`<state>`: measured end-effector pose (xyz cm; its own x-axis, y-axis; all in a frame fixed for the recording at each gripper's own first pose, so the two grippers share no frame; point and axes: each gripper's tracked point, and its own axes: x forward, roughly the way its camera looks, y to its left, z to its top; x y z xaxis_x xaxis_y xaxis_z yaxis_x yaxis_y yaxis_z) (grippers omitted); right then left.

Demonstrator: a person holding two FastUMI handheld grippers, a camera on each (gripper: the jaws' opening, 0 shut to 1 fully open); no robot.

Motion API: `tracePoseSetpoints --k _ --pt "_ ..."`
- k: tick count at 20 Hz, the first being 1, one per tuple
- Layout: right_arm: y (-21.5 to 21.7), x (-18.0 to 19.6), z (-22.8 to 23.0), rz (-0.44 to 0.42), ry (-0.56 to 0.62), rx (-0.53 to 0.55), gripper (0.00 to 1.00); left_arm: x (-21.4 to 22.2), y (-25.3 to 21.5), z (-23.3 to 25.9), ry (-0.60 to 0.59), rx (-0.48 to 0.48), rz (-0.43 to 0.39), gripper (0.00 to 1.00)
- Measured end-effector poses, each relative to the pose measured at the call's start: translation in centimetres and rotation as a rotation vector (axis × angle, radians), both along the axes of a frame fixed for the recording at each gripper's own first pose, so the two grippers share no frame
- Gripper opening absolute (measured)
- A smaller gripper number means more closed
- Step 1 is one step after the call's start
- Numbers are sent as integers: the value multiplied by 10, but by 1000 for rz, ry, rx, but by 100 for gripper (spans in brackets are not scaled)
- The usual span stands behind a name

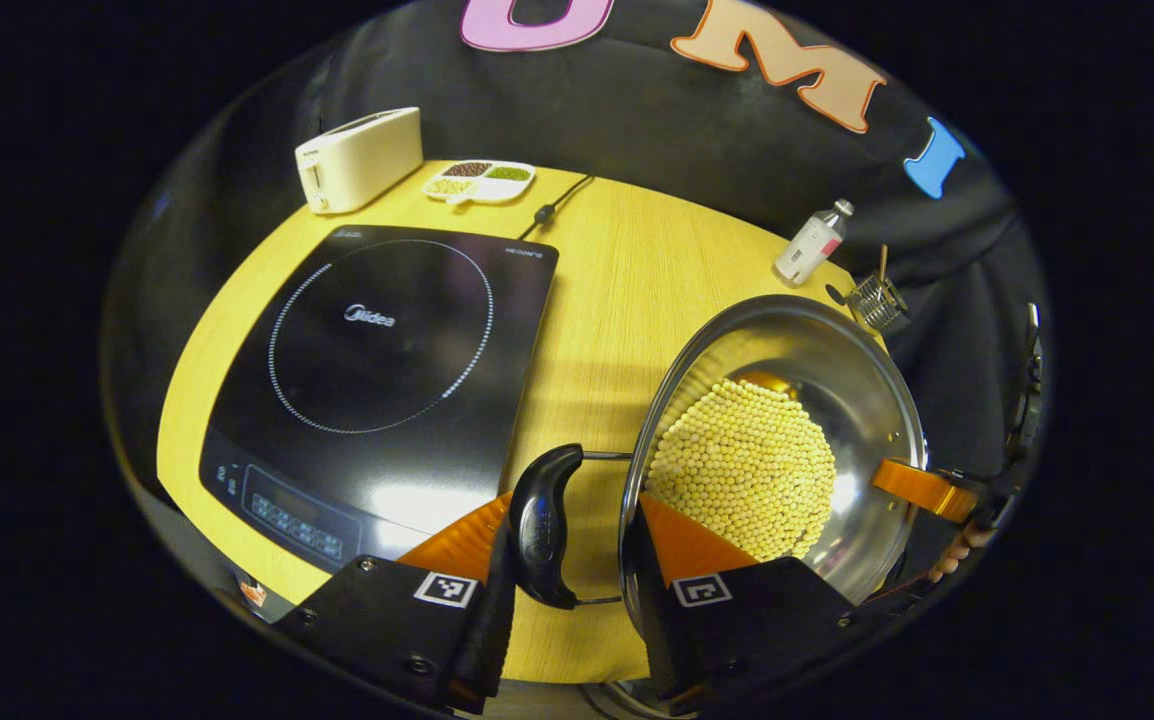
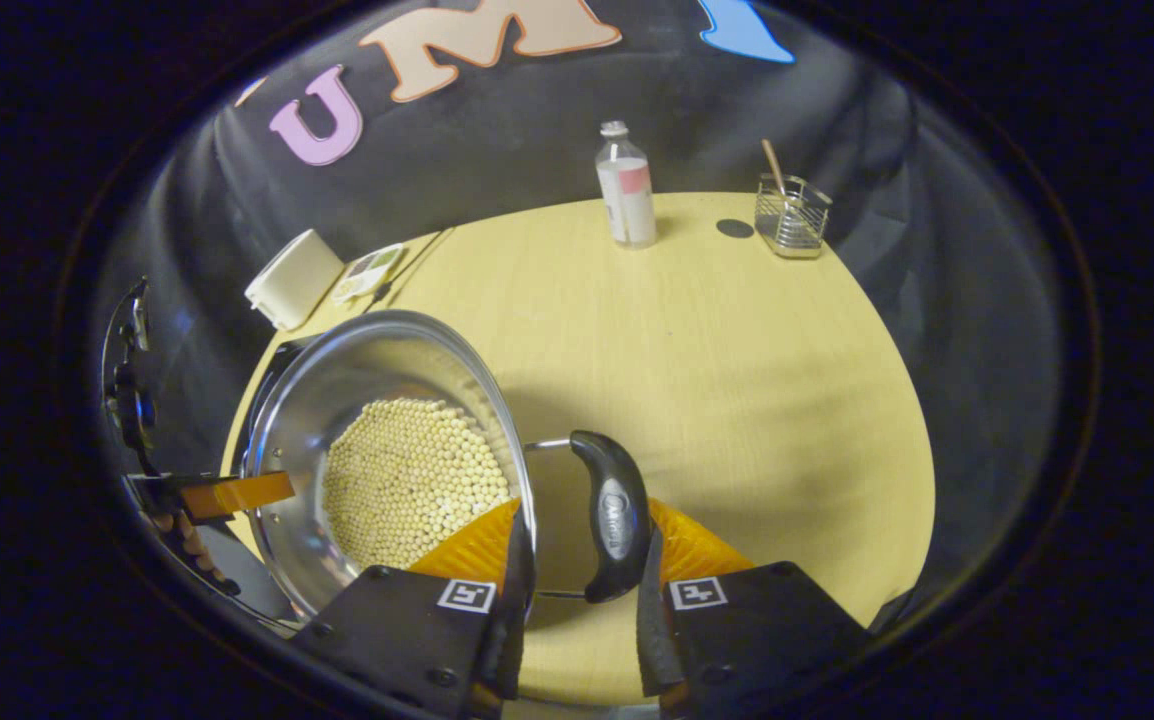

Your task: First push the handle of the pot to place it horizontally, then grasp the pot with both hands and set it on the induction cooktop.

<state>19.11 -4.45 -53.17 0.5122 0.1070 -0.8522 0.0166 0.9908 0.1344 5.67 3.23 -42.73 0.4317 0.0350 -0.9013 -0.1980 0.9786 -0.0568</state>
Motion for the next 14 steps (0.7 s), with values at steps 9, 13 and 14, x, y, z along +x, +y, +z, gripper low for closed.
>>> tracePoseSetpoints --k 9,13,14 --pt "8 8 -5 -36 -45 -57 43 -21 14 9 -19 -63 -31 59" --pt "19 -7 -6 -97 -18 -83 48 -28 49 15 9 -94 -83 57" --pt "26 -9 -6 -122 -13 -87 48 -30 62 18 18 -98 -102 57"
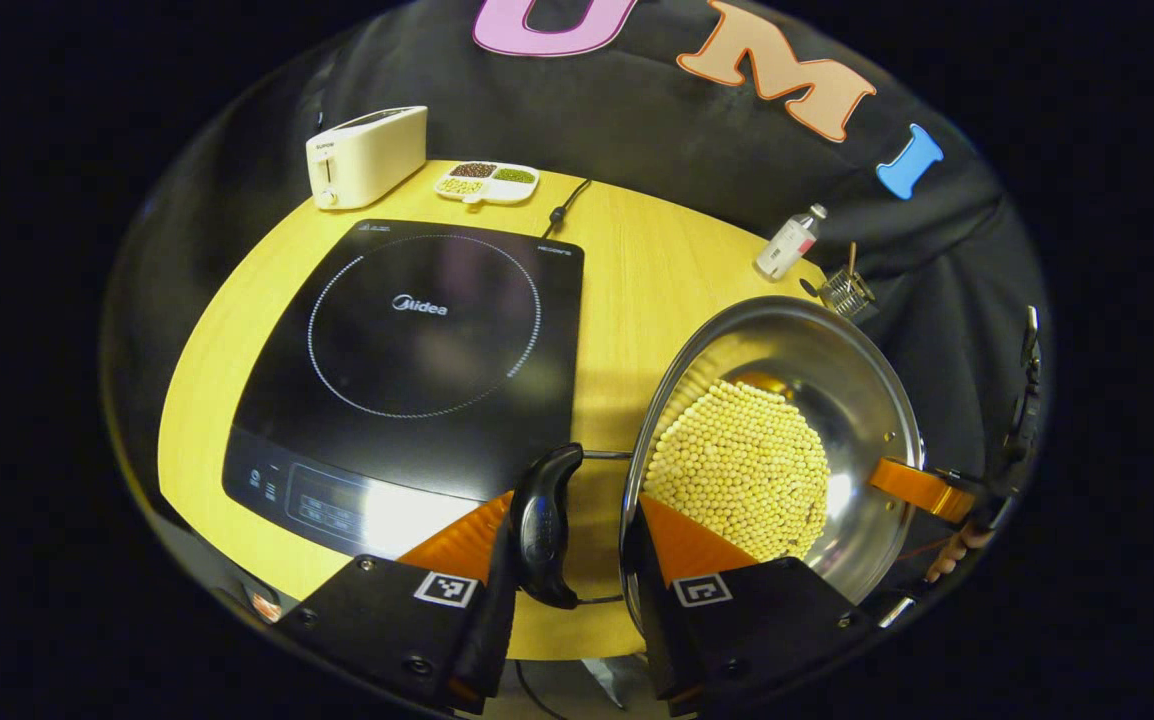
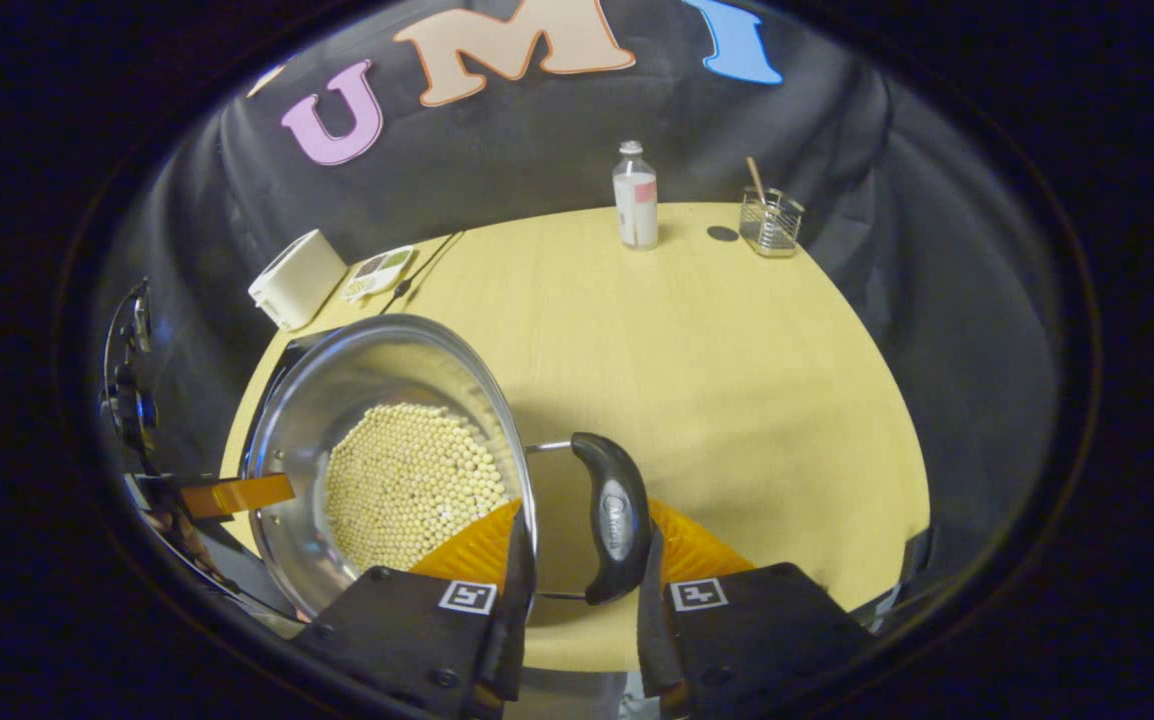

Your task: First push the handle of the pot to place it horizontally, then grasp the pot with both hands and set it on the induction cooktop.

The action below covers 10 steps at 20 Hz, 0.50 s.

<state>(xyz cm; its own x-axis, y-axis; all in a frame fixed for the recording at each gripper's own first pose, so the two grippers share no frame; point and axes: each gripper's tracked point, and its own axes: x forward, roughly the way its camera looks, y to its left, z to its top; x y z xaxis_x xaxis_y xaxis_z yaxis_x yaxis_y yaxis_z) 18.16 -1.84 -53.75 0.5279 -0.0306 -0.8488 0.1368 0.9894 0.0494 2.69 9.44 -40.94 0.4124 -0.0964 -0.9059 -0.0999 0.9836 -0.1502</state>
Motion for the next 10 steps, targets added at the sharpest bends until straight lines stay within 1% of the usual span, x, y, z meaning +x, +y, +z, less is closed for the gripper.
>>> tracePoseSetpoints --k 1,2,3,4,5,6,8,9,10 --pt "6 -3 1 -22 1 -4 48 2 14 5 -8 -3 -21 59" --pt "14 -4 3 -46 -5 -10 43 4 26 8 -19 -6 -48 57" --pt "18 -6 5 -69 -14 -18 48 5 38 11 -25 -14 -73 56" --pt "22 -8 7 -91 -20 -29 43 6 49 12 -28 -27 -97 57" --pt "26 -12 9 -112 -25 -39 43 7 59 11 -25 -40 -116 58" --pt "30 -14 10 -128 -22 -48 43 8 69 12 -18 -53 -129 56" --pt "38 -17 14 -133 -14 -69 43 8 87 13 0 -63 -146 57" --pt "41 -14 13 -127 -21 -76 53 10 96 16 -12 -67 -144 57" --pt "43 -11 12 -123 -27 -77 48 13 105 18 -21 -68 -137 57"
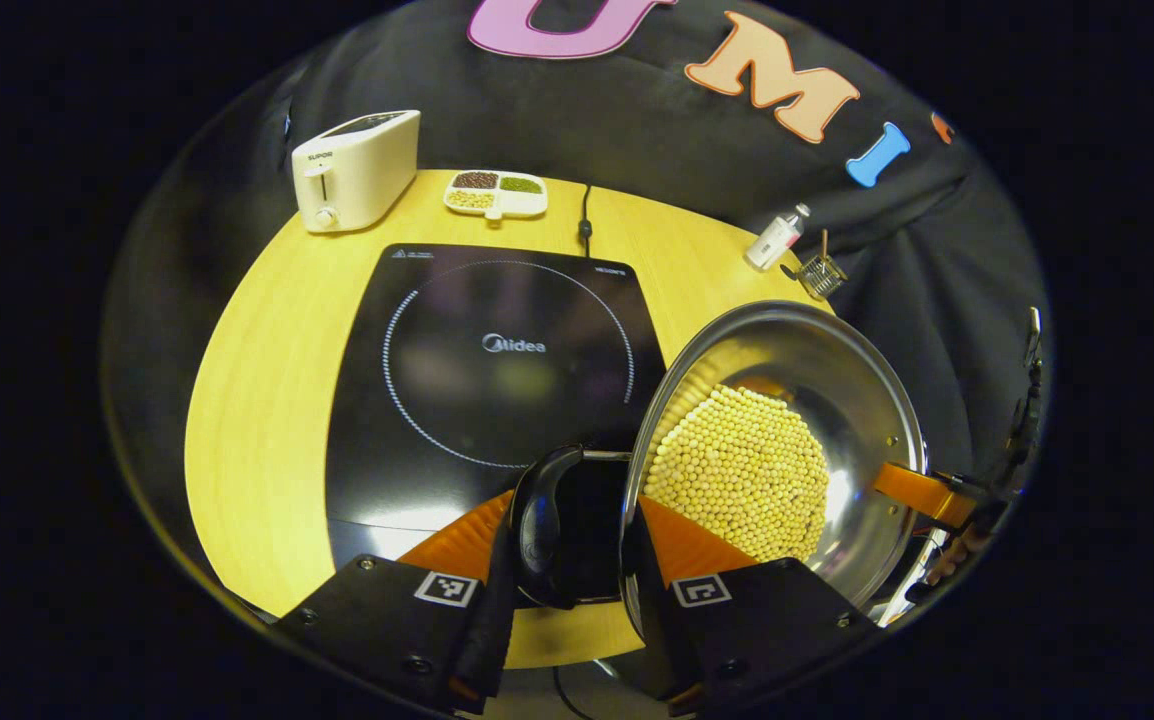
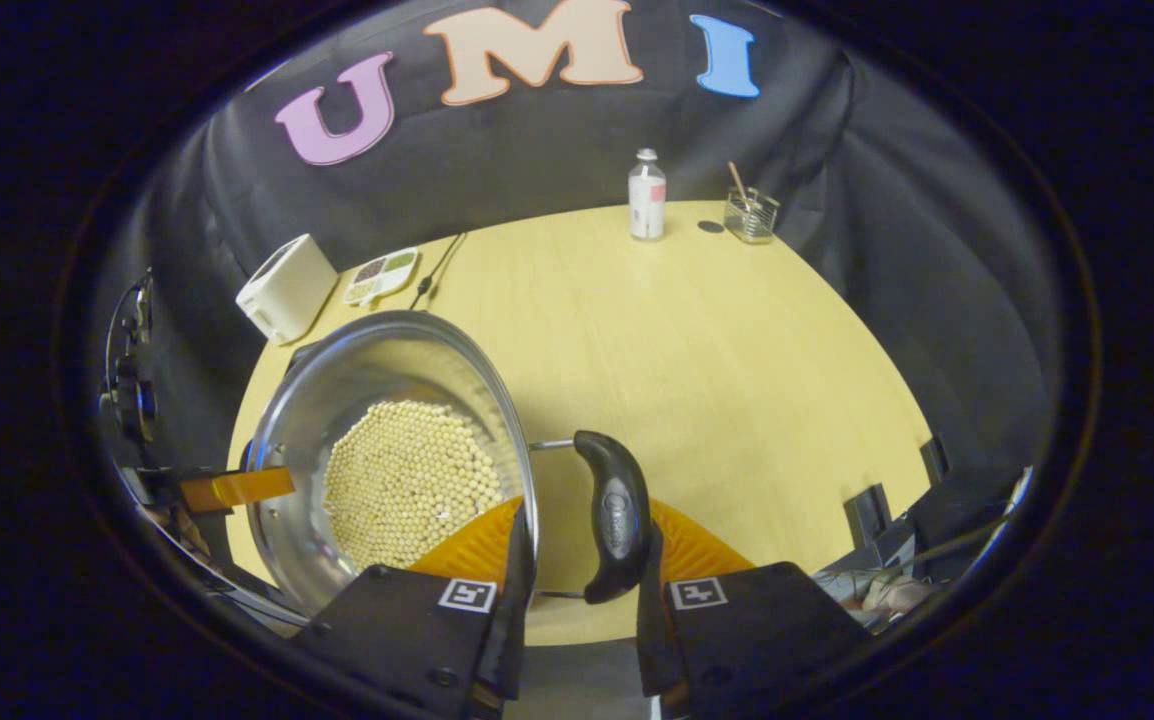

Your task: First push the handle of the pot to place it horizontally, then grasp the pot with both hands and set it on the induction cooktop.

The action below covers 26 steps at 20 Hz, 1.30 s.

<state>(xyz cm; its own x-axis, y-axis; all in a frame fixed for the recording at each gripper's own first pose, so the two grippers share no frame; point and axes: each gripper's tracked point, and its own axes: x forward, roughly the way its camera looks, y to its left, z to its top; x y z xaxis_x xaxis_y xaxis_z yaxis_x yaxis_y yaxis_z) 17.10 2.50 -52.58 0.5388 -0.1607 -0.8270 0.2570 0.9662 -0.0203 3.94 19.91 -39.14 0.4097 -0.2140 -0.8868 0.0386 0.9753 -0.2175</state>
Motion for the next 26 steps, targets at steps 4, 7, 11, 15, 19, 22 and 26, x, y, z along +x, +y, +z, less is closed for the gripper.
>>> tracePoseSetpoints --k 4,7,11,15,19,22,26 --pt "12 11 -2 42 7 1 48 12 34 2 2 5 47 56" --pt "22 20 -4 83 14 10 48 26 57 4 -12 26 71 58" --pt "29 35 -13 135 45 41 48 41 80 -4 12 68 122 56" --pt "33 40 -16 160 93 66 48 54 97 -15 35 110 141 55" --pt "34 45 -20 164 114 81 48 68 103 -23 22 131 147 55" --pt "26 46 -26 156 156 103 44 83 108 -19 -18 180 96 56" --pt "22 55 -21 156 156 94 48 102 119 -21 -64 235 67 56"
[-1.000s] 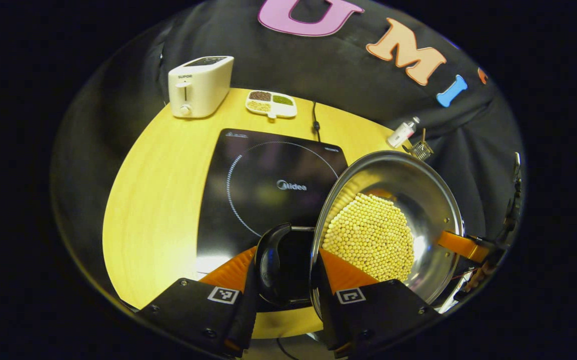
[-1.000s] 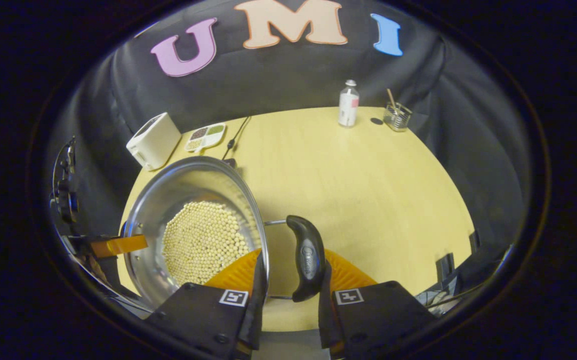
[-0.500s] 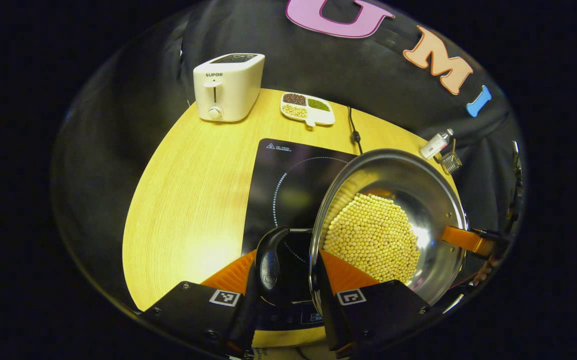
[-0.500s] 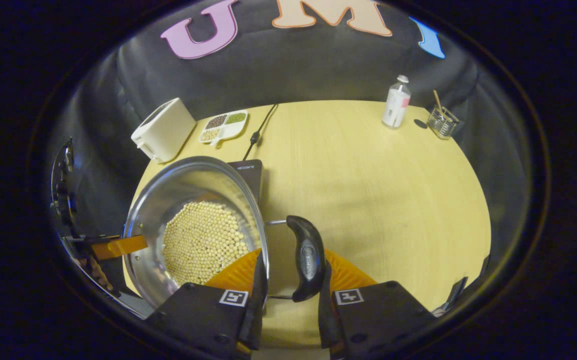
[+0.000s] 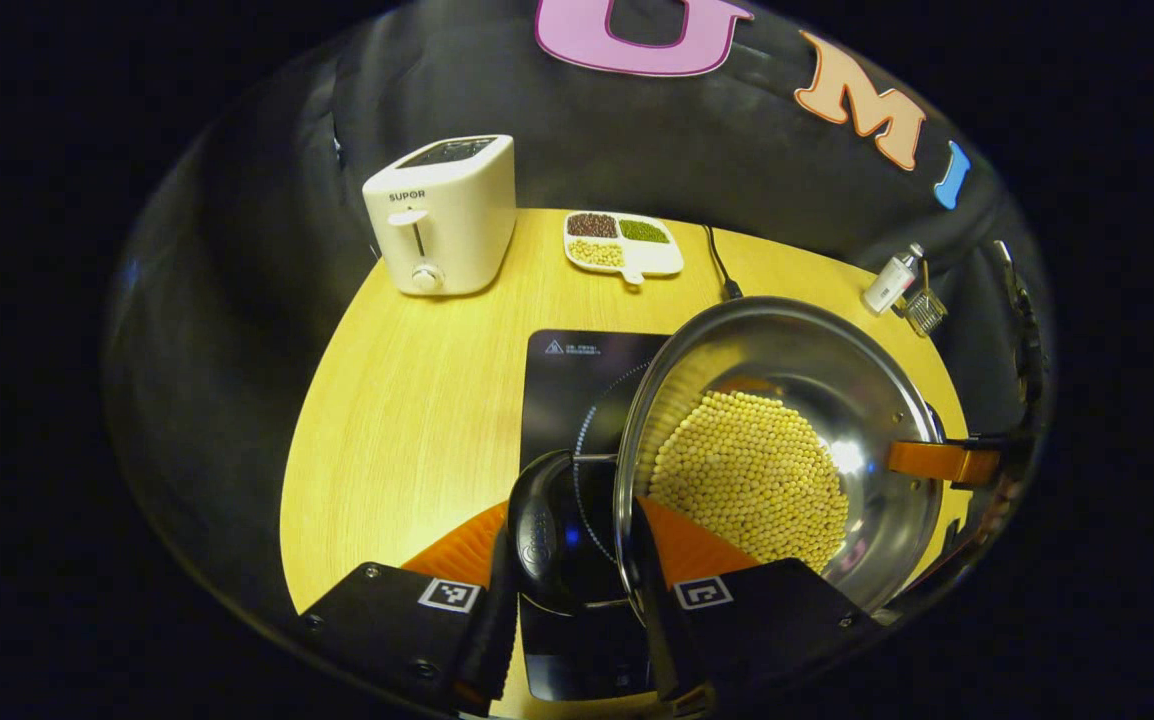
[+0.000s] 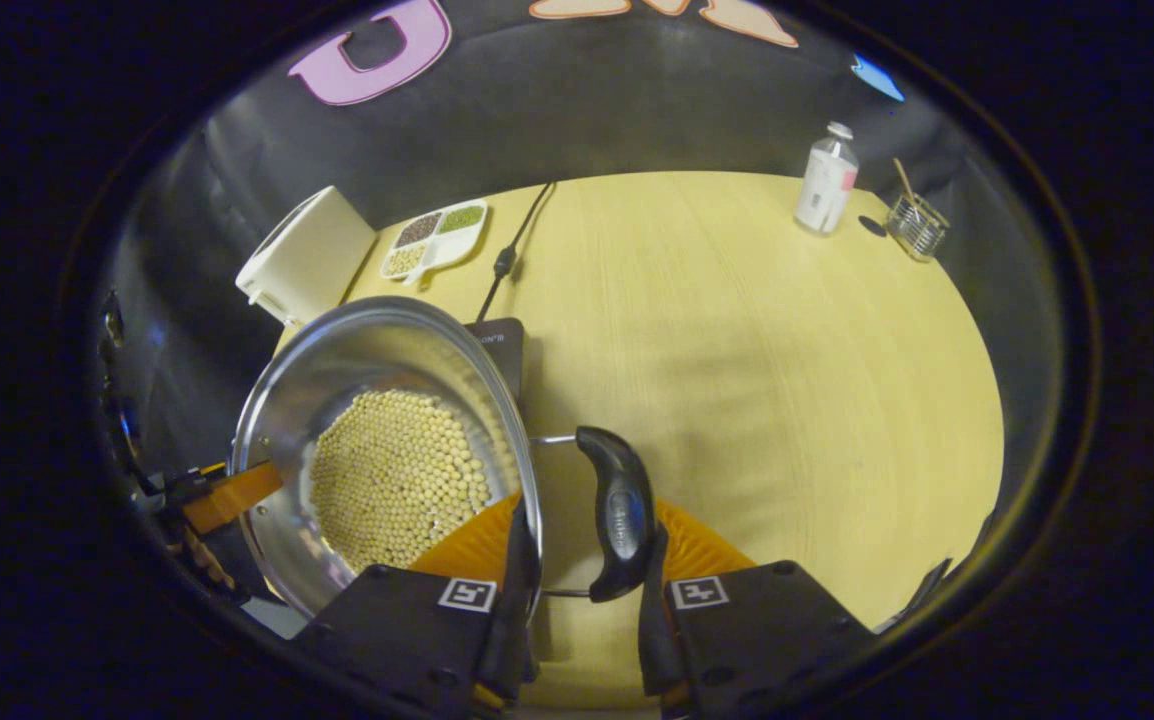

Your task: First push the handle of the pot to place it horizontally, then grasp the pot with both hands and set it on the induction cooktop.

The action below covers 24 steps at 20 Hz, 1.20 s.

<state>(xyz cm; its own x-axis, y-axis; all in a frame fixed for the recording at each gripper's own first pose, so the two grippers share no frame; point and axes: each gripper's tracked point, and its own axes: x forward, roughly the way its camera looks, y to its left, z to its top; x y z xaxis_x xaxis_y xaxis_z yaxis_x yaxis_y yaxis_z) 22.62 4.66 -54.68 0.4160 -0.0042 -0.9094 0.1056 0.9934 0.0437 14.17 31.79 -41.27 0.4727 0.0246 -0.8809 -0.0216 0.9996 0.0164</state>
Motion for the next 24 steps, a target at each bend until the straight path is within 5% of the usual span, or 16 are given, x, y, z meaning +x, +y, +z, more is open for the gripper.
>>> tracePoseSetpoints --k 19,24 --pt "16 -3 3 -24 -49 -56 44 31 33 2 -118 -20 -50 58" --pt "14 -3 4 -42 -47 -65 53 33 32 4 -147 -14 -58 59"
